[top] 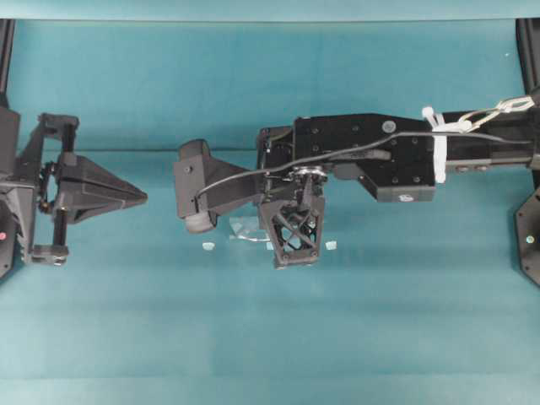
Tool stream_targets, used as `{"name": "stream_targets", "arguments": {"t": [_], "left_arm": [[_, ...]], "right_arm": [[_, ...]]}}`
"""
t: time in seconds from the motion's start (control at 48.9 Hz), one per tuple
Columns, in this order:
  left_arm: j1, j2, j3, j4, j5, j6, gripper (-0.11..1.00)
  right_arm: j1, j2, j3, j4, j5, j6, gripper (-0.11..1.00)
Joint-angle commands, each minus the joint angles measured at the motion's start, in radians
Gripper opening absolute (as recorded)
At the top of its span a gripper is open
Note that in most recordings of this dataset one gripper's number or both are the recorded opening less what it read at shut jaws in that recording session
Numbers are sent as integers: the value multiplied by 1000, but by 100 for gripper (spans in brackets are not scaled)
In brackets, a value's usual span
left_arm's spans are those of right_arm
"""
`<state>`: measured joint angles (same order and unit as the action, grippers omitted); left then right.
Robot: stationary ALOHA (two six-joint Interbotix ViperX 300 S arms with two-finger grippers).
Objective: Hand over the silver zip bag and make it stand upright.
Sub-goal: 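Move the left gripper right toward the hanging bag's lower edge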
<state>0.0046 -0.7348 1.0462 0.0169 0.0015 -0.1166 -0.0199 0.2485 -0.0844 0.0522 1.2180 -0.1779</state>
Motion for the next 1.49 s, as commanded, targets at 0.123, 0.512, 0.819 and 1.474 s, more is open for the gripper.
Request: {"name": "stream_targets", "arguments": {"t": [0.123,0.512,0.819,1.474], "left_arm": [[-5,34,28,2,-123,-20,-6],[-3,91,48,3,-178,2,72],[-6,314,61,3,-422,-5,91],[-3,749,5,3,-841,-43,92]], "right_arm": [[3,-9,-12,-2,-3,-12,1],[8,-9,-12,-2,-5,-12,1],[9,-9,-12,-2,-11,-11,1],[6,-9,-11,-2,-31,-8,1]]}}
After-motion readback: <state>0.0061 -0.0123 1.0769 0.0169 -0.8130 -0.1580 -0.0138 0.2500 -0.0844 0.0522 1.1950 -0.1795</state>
